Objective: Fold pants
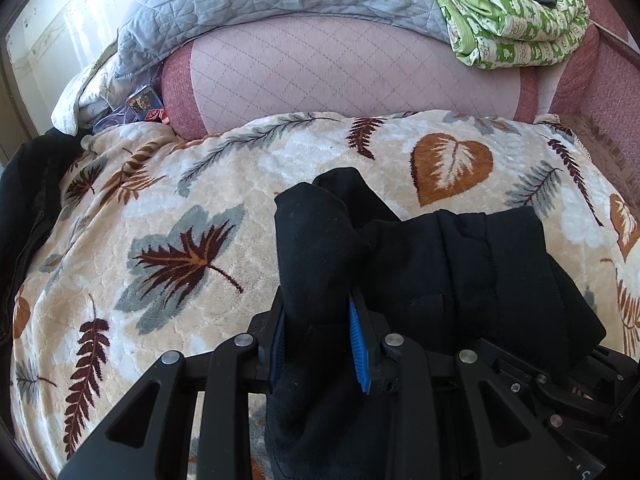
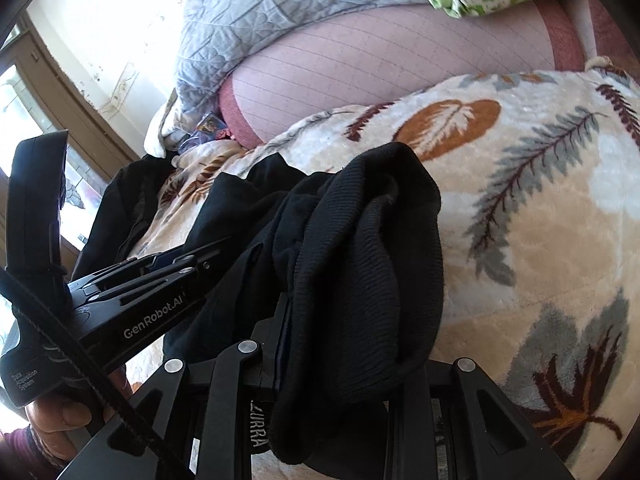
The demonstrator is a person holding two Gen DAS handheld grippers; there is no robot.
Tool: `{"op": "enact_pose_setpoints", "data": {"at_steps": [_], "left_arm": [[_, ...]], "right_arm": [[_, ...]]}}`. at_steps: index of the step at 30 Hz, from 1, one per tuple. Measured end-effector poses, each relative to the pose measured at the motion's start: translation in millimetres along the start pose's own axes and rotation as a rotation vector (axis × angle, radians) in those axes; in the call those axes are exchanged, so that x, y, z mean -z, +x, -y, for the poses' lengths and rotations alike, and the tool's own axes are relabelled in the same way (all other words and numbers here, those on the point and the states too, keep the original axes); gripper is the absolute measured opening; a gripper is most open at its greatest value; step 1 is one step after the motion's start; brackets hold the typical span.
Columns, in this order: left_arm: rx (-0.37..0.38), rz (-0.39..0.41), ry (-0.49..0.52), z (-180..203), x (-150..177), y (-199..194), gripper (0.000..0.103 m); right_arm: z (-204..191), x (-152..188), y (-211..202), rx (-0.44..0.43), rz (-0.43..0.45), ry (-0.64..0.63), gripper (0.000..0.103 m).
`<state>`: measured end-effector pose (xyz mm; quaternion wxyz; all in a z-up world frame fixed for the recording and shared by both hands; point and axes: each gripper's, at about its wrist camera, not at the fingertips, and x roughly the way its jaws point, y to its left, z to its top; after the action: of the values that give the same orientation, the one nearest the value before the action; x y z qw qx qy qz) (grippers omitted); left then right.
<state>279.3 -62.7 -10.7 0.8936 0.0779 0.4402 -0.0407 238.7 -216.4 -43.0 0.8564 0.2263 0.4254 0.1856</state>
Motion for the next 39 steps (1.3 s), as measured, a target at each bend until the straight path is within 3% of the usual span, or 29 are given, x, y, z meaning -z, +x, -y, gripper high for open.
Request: {"op": "enact_pose_setpoints", "data": {"at_steps": [19, 24, 26, 28, 31, 33, 35, 37, 39], "left_arm": [[-0.005, -0.019, -0.016, -6, 1, 19, 0.027], [-0.004, -0.039, -0.027, -9, -1, 24, 0.031], [0.038, -0.063, -0.061, -16, -6, 23, 0.031], [0.086, -0.077, -0.101, -27, -12, 17, 0.032], [0.116, -0.054, -0.145, -41, -17, 1, 0.04], [0.127, -0.028, -0.16, -47, -17, -11, 0.048], [0.168, -0.01, -0.163, -47, -13, -20, 0.05], [0.194, -0.003, -0.143, -39, -7, -23, 0.05], [0.212, -0.013, -0.114, -28, -2, -18, 0.05]], "right_arm": [[8, 2, 10, 0.056, -0.023, 0.006, 0.032], [7, 3, 14, 0.091, -0.035, -0.009, 0.041], [11, 3, 14, 0.103, -0.039, 0.021, 0.05], [17, 0, 11, 0.094, -0.044, 0.058, 0.052], [27, -9, -5, 0.094, 0.001, 0.11, 0.056], [34, -15, -20, 0.101, 0.06, 0.15, 0.056], [38, -18, -40, 0.116, 0.157, 0.167, 0.056], [36, -19, -50, 0.058, 0.198, 0.17, 0.043], [29, -20, -52, -0.039, 0.186, 0.159, 0.038]]}}
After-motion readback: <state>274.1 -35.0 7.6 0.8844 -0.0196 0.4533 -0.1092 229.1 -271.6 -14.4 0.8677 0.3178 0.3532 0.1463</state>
